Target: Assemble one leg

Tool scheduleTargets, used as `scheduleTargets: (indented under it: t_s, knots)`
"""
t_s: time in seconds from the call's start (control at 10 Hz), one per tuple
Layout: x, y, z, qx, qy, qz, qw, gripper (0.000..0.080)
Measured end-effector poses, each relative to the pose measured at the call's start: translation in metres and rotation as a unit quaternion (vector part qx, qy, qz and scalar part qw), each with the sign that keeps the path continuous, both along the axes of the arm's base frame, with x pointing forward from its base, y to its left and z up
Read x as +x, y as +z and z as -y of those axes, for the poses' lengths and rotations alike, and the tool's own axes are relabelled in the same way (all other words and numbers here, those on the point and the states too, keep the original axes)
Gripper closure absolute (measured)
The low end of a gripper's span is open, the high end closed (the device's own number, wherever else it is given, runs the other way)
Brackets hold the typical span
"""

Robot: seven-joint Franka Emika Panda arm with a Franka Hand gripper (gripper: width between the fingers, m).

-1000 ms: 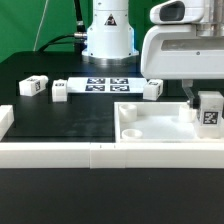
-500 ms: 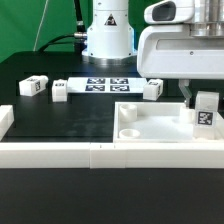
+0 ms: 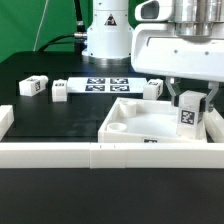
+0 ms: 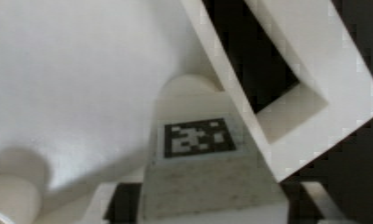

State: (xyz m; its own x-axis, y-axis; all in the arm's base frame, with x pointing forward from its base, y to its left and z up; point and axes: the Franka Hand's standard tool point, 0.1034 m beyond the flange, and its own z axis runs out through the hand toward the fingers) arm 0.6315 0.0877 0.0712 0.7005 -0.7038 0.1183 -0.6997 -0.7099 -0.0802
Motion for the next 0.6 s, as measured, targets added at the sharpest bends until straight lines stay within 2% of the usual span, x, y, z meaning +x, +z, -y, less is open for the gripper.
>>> scheduleTargets:
  t_s: [0.3,0.4,0.5,0.6]
  knots:
    - [-0.0008,-0.0006,0.0042,-0.003,-0.013,-0.001,1.0,0.0488]
    - [-0.0009,-0.0007,0.0041,-0.003,-0.013,-0.001,1.0,0.0318]
    - [-0.0009,-0.0009,0.0041,-0.003,-0.013,-0.002,1.0,0.0187]
    - [-0.001,-0.001,0.0041,-0.003,-0.013,-0.002,1.0,0.0161]
